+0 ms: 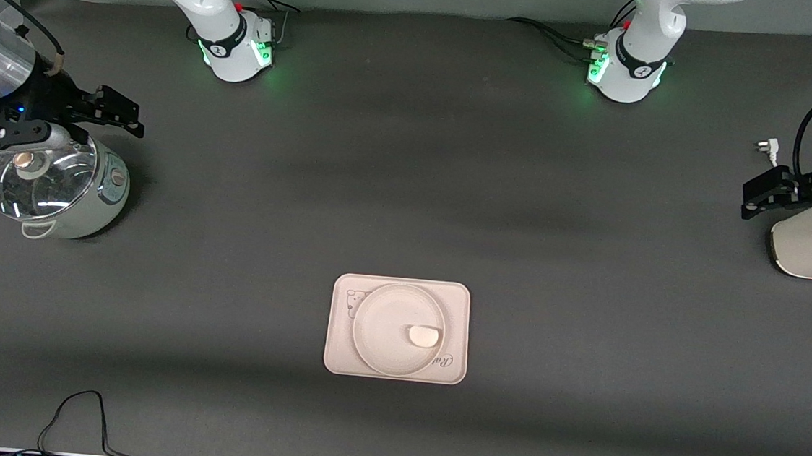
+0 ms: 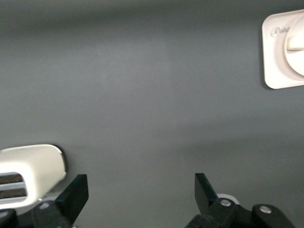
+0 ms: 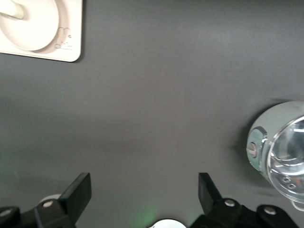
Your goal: Place bun in plate and plate on tray
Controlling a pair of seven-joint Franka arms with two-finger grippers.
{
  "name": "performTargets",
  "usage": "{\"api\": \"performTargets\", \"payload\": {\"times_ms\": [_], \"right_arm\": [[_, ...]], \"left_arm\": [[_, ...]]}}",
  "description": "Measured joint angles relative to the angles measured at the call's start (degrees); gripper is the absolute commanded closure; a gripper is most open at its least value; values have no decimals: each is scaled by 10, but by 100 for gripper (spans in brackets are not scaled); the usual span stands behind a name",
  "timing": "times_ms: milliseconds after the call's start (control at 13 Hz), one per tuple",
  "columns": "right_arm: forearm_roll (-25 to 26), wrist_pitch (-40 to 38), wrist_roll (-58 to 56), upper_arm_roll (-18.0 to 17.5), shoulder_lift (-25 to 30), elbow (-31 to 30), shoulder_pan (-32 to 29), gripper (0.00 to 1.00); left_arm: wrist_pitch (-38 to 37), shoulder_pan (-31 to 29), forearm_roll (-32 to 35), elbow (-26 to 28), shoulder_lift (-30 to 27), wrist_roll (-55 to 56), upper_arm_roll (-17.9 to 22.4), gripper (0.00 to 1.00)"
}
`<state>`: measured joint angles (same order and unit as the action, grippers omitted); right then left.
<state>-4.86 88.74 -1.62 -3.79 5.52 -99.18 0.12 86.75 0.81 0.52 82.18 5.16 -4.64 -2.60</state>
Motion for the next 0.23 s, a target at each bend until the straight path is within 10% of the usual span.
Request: {"api": "performTargets", "payload": {"times_ms": [230], "right_arm": [[4,0,0,10,3,-5,0,0]], "left_arm": [[-7,-3,-13,-1,0,0,11,0]]}}
